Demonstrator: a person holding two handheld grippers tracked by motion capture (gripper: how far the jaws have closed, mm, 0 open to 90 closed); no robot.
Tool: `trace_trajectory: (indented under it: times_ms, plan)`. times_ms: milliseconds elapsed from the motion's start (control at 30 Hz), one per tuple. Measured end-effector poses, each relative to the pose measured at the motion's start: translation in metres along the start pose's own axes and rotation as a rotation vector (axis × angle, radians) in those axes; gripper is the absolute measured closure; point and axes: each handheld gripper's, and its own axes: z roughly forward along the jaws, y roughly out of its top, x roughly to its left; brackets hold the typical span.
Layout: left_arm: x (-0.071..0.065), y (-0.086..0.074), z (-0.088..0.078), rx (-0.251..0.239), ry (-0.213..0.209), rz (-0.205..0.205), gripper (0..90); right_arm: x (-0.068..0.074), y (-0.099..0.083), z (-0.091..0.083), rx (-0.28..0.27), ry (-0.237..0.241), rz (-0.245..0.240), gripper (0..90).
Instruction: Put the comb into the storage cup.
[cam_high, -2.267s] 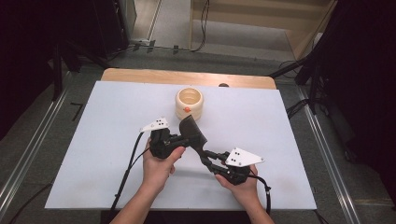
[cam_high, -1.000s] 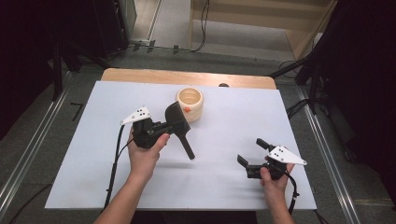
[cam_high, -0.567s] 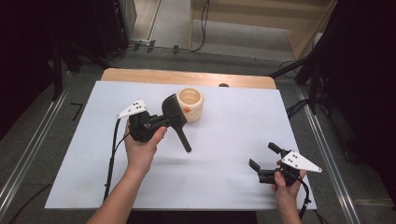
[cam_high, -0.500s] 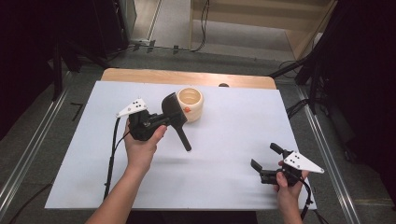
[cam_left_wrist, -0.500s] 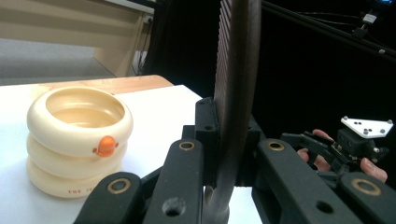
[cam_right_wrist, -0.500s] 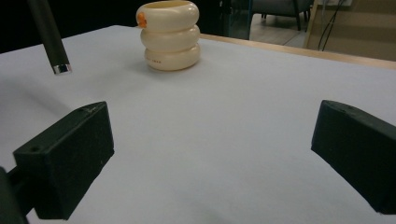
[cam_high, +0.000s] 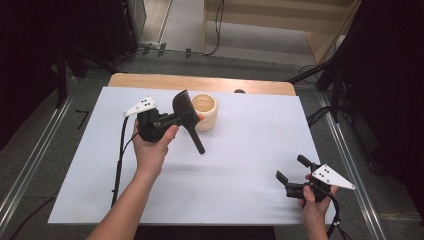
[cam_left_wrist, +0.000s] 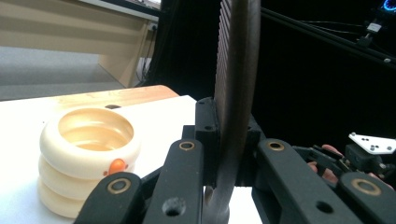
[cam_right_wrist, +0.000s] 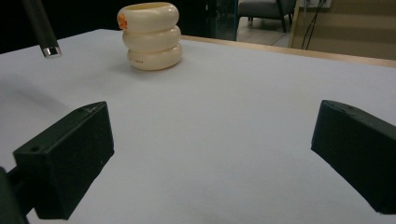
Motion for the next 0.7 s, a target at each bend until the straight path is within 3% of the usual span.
trace_trajectory:
  times_ms: [567,700]
  plan:
    - [0.012,0.020,0.005,-0.024,0.019,0.010,83.7,-0.001,-0.001,0.003,0.004,0.014,-0.002,0.0]
    - [0.015,0.023,0.006,-0.037,-0.002,-0.023,83.7,-0.001,-0.002,0.003,0.004,0.015,-0.002,0.0]
